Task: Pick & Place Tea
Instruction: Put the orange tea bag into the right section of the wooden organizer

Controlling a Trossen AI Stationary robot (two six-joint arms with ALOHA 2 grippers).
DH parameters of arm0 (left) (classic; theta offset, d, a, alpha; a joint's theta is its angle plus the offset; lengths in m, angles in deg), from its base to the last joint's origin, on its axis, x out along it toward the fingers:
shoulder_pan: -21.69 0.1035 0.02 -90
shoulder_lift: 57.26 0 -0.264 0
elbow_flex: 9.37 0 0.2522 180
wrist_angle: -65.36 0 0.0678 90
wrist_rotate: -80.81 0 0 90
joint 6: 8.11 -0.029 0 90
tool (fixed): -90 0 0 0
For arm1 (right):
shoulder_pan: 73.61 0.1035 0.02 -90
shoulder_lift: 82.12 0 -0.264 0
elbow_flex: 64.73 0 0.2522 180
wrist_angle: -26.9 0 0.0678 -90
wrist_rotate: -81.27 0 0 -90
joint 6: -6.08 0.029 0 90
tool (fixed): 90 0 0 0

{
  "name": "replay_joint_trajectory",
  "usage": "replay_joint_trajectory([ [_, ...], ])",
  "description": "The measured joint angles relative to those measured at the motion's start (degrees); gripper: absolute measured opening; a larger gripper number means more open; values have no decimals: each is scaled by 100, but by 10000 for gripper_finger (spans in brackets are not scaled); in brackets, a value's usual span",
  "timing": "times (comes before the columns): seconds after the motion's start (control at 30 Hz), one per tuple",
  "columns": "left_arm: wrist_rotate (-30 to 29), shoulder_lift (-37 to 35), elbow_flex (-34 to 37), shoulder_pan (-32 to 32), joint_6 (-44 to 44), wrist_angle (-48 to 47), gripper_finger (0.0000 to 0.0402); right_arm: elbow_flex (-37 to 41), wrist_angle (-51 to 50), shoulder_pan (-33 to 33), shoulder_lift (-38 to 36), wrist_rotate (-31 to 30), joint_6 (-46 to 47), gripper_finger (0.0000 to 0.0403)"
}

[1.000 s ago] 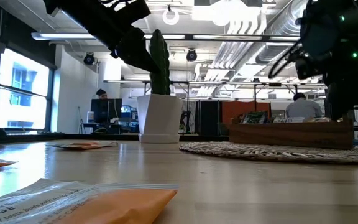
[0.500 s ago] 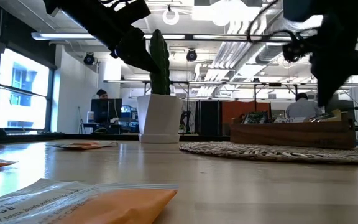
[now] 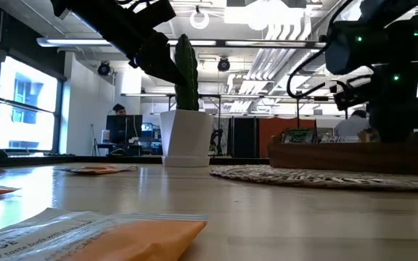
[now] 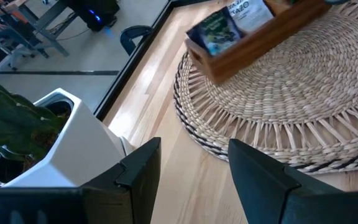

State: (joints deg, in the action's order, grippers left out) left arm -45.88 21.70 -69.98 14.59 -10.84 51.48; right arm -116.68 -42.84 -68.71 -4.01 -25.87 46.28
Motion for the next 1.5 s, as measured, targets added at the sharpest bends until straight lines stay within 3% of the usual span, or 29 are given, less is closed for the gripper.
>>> replay_joint_trajectory([
  [0.13, -13, 0, 0, 0, -1, 0, 184, -10, 60, -202, 0, -631, -380, 4],
  [0.37, -26, 0, 0, 0, 0, 0, 184, -298, 568, -462, 0, -602, -1060, 4],
  [0.77, -33, 0, 0, 0, -8, 0, 184, -1909, -1006, -171, 0, -669, -863, 2],
  [0.87, -35, 0, 0, 0, -75, 0, 184, -2230, -1075, 0, 0, -928, -754, 1],
  [1.03, -35, 0, 0, 0, -141, 0, 184, -1943, -1196, 12, 0, -1534, -212, 1],
  [1.17, -37, 0, 0, 0, -154, -7, 184, -1280, -1257, -192, 2, -1222, 368, 1],
  [1.27, -37, 0, 0, 0, -220, -7, 184, -966, -1260, -247, 2, -1333, 687, 1],
  [1.5, -37, 0, 0, 0, -305, -4, 184, -1316, -1758, -281, 2, -878, 580, 0],
])
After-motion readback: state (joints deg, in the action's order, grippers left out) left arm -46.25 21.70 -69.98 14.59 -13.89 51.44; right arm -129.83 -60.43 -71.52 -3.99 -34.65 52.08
